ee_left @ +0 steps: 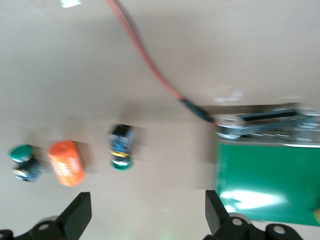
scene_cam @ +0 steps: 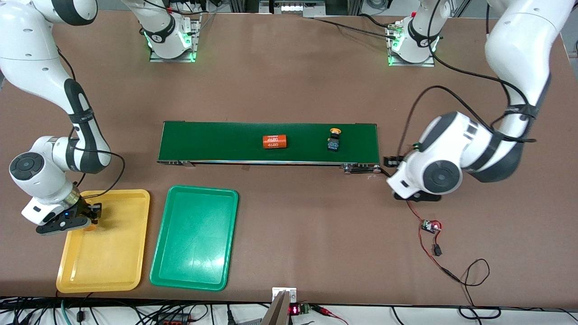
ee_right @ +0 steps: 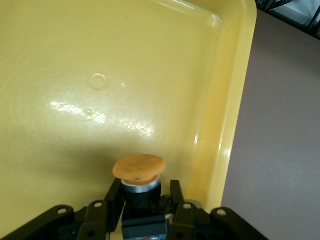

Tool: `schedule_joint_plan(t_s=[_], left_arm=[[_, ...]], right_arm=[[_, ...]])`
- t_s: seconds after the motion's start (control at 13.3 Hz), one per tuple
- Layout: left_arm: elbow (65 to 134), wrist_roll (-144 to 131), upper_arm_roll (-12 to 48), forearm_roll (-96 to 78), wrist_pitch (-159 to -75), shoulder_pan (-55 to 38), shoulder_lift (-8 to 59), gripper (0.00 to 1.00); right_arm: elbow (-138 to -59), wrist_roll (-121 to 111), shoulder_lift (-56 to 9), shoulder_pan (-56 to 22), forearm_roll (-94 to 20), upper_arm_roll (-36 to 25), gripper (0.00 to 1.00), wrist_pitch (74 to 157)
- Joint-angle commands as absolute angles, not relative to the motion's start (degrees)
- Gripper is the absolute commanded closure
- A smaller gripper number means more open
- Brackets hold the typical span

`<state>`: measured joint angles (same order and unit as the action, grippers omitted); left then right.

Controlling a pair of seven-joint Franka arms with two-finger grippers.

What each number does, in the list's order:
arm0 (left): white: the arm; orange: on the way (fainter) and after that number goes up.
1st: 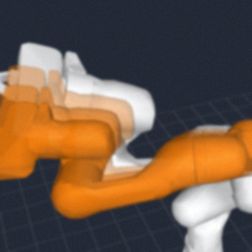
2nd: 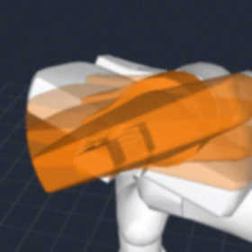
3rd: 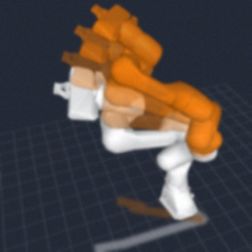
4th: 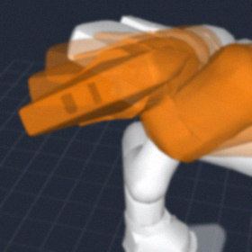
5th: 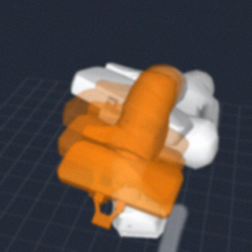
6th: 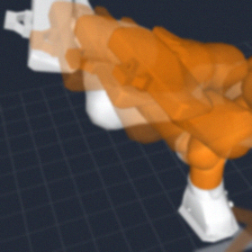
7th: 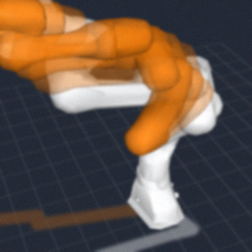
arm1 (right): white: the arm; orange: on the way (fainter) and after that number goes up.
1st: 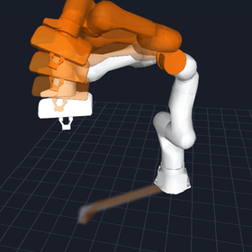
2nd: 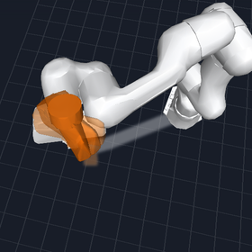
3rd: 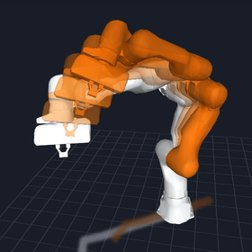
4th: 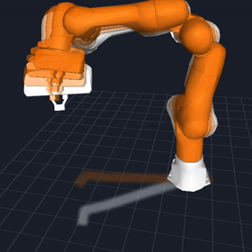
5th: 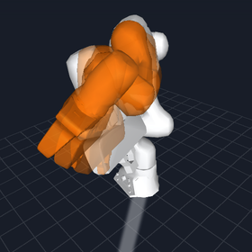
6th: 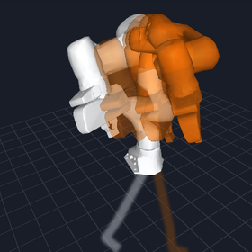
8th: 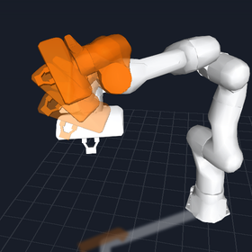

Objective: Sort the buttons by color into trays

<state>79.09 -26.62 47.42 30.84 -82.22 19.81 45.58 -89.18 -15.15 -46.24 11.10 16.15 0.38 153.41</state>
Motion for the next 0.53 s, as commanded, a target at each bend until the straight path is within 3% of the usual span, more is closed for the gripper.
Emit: schedule_joint_plan(t_s=[0.0, 0.23, 0.45], left_arm=[[86.8, -21.7, 47.9, 34.9, -85.8, 25.1, 45.5, 0.00], [98.3, -21.7, 48.1, 36.8, -97.3, 32.0, 45.1, 0.00], [106.2, -21.7, 48.3, 36.9, -106.1, 35.8, 45.2, 0.05]], right_arm=[[-88.0, -15.6, -47.3, 11.4, 15.8, 1.0, 0.07, 154.5], [-90.3, -15.1, -44.7, 10.3, 14.9, 1.3, 0.02, 154.1], [-93.2, -10.5, -37.9, 7.5, 13.9, 1.8, 0.00, 145.1]])
